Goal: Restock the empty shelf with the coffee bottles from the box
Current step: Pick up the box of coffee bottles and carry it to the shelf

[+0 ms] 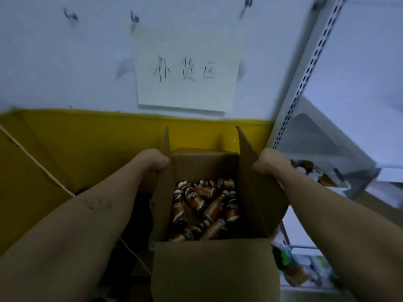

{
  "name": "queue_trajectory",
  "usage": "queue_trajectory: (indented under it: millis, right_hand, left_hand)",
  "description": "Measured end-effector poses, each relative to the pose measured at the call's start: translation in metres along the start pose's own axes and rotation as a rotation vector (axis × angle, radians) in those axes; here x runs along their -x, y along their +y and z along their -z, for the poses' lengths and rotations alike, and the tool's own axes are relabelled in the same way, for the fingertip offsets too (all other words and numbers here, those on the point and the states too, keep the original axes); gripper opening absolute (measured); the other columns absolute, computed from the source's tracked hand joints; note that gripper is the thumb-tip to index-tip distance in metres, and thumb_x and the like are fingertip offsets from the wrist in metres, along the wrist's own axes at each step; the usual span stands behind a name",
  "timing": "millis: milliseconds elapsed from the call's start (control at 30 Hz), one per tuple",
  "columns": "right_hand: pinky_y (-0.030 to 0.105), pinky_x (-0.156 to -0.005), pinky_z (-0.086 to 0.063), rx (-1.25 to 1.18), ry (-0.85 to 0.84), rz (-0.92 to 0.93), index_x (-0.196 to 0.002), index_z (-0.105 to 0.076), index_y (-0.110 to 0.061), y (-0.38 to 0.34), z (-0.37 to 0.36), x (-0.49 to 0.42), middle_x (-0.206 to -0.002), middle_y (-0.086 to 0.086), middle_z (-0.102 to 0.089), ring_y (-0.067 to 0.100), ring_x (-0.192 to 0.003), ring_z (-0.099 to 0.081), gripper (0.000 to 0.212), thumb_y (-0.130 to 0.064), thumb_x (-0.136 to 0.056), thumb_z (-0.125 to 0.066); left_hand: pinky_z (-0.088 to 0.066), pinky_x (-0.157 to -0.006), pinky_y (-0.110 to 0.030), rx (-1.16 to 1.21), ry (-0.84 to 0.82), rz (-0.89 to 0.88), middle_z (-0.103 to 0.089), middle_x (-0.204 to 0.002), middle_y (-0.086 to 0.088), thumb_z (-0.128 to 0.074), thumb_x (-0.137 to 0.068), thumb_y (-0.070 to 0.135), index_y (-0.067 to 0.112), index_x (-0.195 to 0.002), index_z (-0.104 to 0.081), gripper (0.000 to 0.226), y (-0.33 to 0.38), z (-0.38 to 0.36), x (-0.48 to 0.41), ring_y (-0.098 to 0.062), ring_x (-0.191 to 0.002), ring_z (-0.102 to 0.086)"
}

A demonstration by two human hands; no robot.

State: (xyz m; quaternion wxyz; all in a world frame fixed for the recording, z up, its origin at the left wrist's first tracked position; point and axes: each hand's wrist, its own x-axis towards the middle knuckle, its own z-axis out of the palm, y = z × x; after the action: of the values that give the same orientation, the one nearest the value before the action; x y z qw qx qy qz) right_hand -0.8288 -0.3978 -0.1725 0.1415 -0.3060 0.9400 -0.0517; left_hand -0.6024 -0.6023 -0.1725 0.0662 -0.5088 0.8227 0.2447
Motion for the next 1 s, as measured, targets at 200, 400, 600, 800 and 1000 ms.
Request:
queue_trajectory:
  millis: [200,400,600,800,1000]
  right_hand:
    - [0.033,-0.059,-0.046,0.016,0.176,0.142,-0.076,-0.053,-0.009,-0.023,0.092,0.052,-0.077,0.007,-0.054,0.025,-0.072,-0.056,0.015,-0.021,-0.084,-0.058]
    - [0.036,-0.07,-0.048,0.001,0.281,0.262,-0.089,-0.051,-0.009,-0.014,0.157,0.106,-0.08,0.007,-0.052,0.028,-0.08,-0.055,0.023,-0.024,-0.082,-0.067]
    - [0.036,-0.069,-0.046,0.009,0.358,0.378,-0.084,-0.052,-0.009,-0.017,0.213,0.152,-0.073,0.005,-0.048,0.026,-0.077,-0.053,0.023,-0.022,-0.08,-0.07]
    - [0.038,-0.075,-0.047,0.016,0.437,0.477,-0.088,-0.051,-0.009,-0.042,0.258,0.196,-0.083,0.007,-0.05,0.029,-0.084,-0.052,0.027,-0.023,-0.079,-0.071]
    - [0.038,-0.076,-0.047,0.005,0.506,0.573,-0.067,-0.045,-0.011,-0.081,0.298,0.252,-0.076,0.008,-0.049,0.031,-0.084,-0.053,0.037,-0.028,-0.077,-0.075]
  left_hand:
    - [-0.022,-0.044,-0.024,0.088,0.19,-0.041,-0.036,-0.055,-0.007,-0.056,-0.08,0.014,0.008,-0.059,-0.043,0.026,0.013,0.074,0.087,-0.019,-0.044,-0.028]
    - [-0.029,-0.046,-0.025,0.094,0.39,-0.064,-0.045,-0.057,-0.012,-0.059,-0.078,0.016,0.004,-0.059,-0.046,0.026,0.025,0.118,0.185,-0.023,-0.047,-0.039]
    - [-0.042,-0.049,-0.028,0.085,0.527,0.041,-0.061,-0.074,-0.017,-0.067,-0.072,0.027,-0.001,-0.071,-0.06,0.029,0.025,0.155,0.262,-0.029,-0.056,-0.053]
    - [-0.041,-0.05,-0.029,0.19,0.65,0.07,-0.059,-0.08,-0.016,-0.067,-0.074,0.019,-0.003,-0.087,-0.06,0.027,0.019,0.194,0.335,-0.025,-0.061,-0.052]
    - [-0.038,-0.048,-0.029,0.232,0.771,0.116,-0.055,-0.081,-0.016,-0.069,-0.075,0.015,-0.004,-0.092,-0.057,0.027,-0.002,0.236,0.41,-0.024,-0.055,-0.047]
